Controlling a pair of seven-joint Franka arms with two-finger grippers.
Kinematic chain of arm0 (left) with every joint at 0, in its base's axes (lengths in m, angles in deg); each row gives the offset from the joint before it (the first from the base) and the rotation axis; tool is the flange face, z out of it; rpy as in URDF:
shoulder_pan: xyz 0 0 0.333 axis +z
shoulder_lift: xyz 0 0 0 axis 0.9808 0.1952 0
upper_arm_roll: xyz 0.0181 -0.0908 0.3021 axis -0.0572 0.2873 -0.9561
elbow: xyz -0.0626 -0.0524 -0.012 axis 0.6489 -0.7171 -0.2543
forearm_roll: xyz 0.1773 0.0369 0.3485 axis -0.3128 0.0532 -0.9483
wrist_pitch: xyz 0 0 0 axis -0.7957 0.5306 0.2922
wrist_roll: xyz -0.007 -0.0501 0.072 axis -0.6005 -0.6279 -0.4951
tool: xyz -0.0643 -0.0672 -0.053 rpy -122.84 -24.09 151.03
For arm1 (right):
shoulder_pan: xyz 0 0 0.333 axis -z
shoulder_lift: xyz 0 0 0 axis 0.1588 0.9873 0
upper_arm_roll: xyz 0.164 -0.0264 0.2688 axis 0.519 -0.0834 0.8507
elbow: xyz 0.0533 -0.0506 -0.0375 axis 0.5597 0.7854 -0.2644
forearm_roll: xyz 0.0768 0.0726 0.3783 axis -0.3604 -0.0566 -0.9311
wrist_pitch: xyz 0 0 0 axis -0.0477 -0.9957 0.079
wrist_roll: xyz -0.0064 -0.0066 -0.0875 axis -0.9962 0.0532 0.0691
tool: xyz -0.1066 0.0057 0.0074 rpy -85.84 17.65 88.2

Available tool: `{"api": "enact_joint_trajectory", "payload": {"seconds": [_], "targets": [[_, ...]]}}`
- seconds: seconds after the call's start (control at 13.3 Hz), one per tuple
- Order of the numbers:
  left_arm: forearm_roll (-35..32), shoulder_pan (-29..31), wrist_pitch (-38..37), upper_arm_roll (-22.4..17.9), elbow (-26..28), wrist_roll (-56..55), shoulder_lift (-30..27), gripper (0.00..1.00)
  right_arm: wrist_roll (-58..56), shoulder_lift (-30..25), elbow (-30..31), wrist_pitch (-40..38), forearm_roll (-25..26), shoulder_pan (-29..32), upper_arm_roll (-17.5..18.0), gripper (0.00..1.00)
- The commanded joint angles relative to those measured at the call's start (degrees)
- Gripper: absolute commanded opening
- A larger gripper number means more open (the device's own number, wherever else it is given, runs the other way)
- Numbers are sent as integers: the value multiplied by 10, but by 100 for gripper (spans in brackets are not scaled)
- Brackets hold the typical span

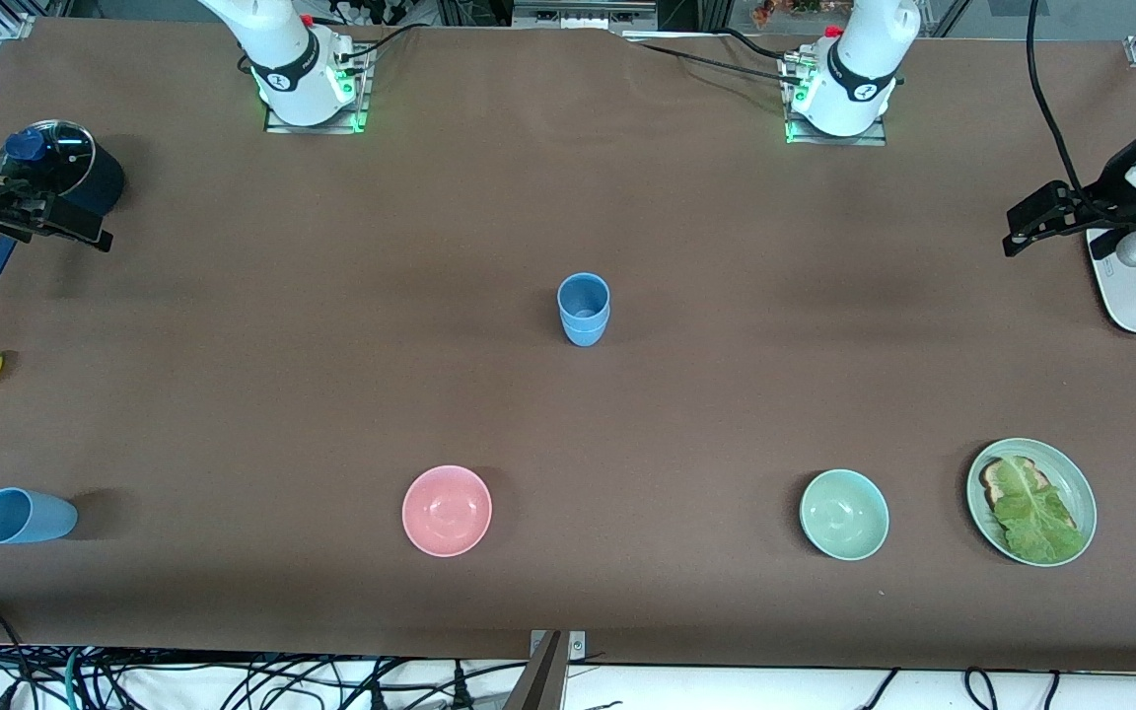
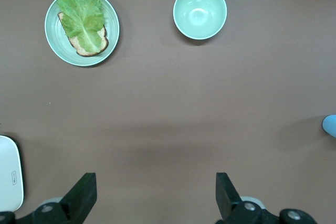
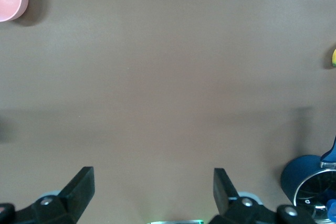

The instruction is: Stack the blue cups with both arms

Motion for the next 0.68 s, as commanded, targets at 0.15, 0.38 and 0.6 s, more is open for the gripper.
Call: {"api": "enact_joint_trajectory", "payload": {"seconds": [0.15, 0.38, 0.6], "targets": [[3, 4, -11, 2, -8, -2, -1, 100, -9, -5, 8, 19, -5, 9, 8, 100], [3, 5, -6, 4, 7, -3, -17, 100, -10, -5, 8, 19, -3, 8, 8, 100], [4, 4, -7, 4, 6, -5, -12, 100, -10, -5, 8, 19, -3, 8, 8, 100]]}}
